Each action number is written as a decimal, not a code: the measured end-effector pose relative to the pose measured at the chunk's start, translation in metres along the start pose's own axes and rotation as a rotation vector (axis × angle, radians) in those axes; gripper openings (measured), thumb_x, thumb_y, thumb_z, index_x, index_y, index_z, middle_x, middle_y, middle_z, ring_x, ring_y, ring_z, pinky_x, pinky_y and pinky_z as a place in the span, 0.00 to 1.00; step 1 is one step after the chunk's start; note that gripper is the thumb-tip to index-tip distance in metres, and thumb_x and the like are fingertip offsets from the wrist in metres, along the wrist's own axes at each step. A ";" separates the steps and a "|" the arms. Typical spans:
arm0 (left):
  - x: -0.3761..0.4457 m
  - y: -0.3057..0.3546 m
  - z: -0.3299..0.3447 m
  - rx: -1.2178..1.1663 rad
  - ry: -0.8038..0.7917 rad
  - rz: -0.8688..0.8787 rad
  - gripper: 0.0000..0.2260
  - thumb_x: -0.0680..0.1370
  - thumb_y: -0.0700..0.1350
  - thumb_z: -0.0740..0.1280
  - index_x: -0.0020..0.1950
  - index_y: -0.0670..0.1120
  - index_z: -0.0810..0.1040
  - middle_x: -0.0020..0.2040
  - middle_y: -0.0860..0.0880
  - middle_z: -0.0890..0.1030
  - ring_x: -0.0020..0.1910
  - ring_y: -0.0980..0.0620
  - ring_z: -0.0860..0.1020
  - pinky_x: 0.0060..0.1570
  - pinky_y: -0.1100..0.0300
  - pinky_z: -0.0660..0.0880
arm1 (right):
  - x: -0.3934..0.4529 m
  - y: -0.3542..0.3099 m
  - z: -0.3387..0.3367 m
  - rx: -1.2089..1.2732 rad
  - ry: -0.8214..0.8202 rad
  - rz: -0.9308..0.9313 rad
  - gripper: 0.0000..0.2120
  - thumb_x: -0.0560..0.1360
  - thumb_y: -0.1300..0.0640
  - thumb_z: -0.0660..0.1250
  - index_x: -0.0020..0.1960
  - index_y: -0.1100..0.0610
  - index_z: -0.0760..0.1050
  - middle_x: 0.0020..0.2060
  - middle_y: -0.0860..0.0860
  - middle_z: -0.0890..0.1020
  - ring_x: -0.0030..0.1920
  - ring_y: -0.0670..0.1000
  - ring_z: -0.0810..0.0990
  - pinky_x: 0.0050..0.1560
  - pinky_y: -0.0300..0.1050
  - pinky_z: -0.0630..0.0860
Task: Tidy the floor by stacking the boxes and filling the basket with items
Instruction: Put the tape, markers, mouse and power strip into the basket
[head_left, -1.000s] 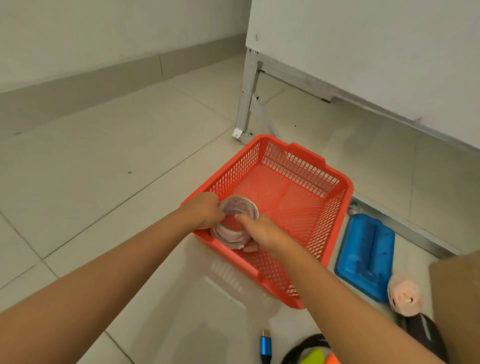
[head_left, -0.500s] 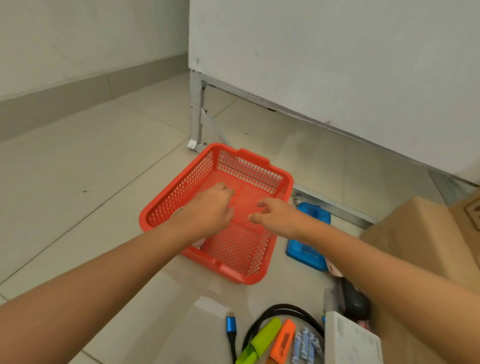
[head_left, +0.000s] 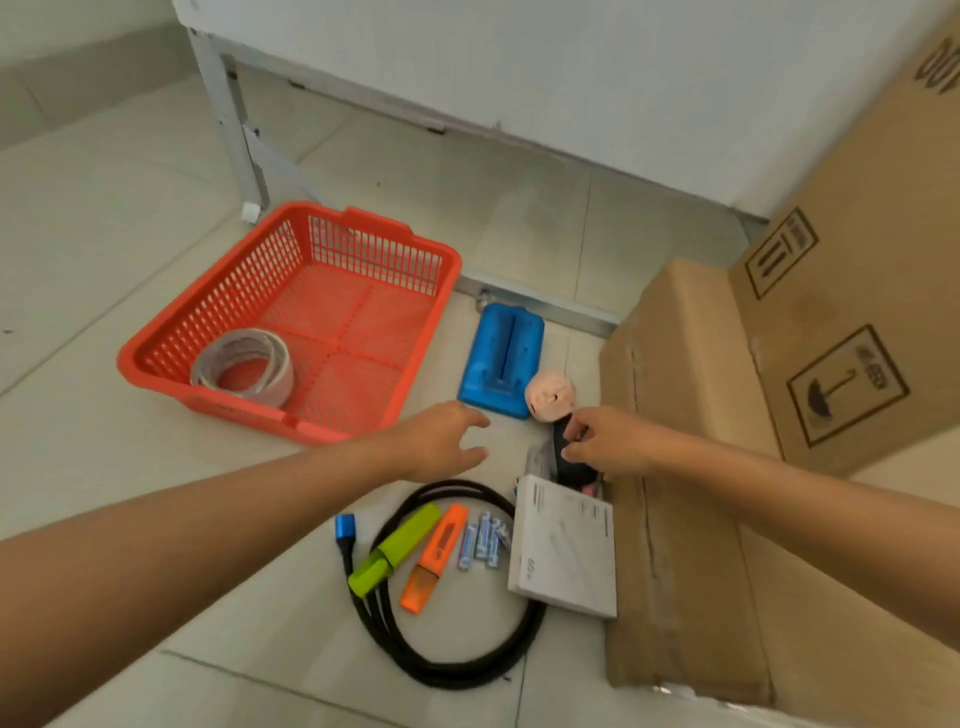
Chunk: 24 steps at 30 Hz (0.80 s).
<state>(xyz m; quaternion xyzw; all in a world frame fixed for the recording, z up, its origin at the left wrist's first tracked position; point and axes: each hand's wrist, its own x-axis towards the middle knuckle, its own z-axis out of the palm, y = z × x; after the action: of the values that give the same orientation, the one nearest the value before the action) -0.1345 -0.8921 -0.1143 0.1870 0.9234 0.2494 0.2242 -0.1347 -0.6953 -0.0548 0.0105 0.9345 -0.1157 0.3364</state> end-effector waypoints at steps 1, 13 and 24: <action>-0.006 -0.007 0.006 0.012 -0.036 -0.027 0.23 0.79 0.50 0.60 0.73 0.45 0.63 0.71 0.45 0.65 0.69 0.49 0.66 0.67 0.60 0.62 | 0.000 0.000 0.006 -0.060 -0.040 -0.028 0.19 0.77 0.52 0.64 0.65 0.56 0.69 0.60 0.55 0.77 0.53 0.54 0.80 0.54 0.47 0.78; -0.043 -0.004 0.057 -0.140 0.072 0.008 0.18 0.81 0.47 0.58 0.70 0.43 0.69 0.70 0.45 0.68 0.69 0.51 0.66 0.66 0.66 0.58 | 0.005 -0.010 0.077 -0.632 -0.217 -0.154 0.67 0.61 0.39 0.76 0.71 0.48 0.21 0.75 0.58 0.47 0.72 0.64 0.55 0.68 0.62 0.62; -0.027 0.024 -0.002 -1.209 0.375 -0.007 0.13 0.81 0.44 0.58 0.63 0.39 0.70 0.47 0.44 0.78 0.34 0.54 0.80 0.35 0.55 0.81 | 0.008 -0.063 -0.021 -0.360 0.244 -0.444 0.60 0.60 0.29 0.69 0.76 0.47 0.35 0.70 0.54 0.61 0.69 0.58 0.61 0.68 0.53 0.58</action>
<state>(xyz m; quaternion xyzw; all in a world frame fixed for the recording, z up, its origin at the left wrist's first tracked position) -0.1077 -0.8852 -0.0912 -0.0225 0.6435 0.7548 0.1253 -0.1602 -0.7529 -0.0314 -0.2400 0.9529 -0.0169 0.1847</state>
